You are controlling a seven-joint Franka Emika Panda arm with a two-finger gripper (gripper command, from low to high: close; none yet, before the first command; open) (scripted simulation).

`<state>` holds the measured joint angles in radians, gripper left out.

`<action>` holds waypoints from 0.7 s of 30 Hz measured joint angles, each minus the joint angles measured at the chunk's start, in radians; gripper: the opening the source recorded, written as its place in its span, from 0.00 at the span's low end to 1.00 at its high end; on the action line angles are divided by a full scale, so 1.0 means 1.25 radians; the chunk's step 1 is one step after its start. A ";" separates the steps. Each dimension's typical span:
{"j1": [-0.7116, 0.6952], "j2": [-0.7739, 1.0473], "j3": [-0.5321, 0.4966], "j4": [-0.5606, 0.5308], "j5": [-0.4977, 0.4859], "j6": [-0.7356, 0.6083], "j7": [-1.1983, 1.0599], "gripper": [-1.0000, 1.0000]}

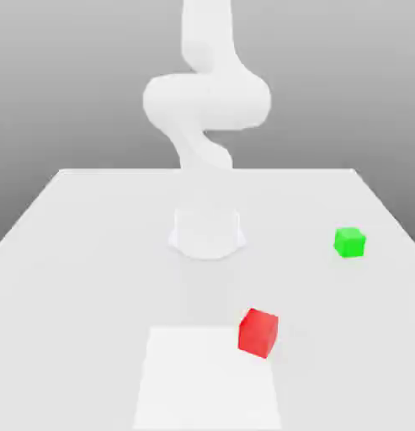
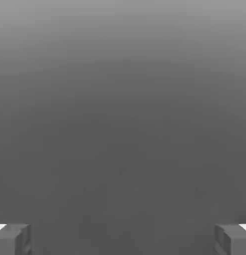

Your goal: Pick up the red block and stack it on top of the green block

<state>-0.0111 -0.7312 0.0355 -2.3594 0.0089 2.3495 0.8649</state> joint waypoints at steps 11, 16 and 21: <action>-0.032 0.294 0.140 -0.241 0.028 0.207 0.276 0.50; -0.032 0.453 0.194 -0.362 0.038 0.316 0.425 0.50; -0.022 0.631 0.178 -0.395 -0.061 0.452 0.562 0.50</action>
<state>-0.0383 0.0580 0.2574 -2.8530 -0.0672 2.9139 1.5680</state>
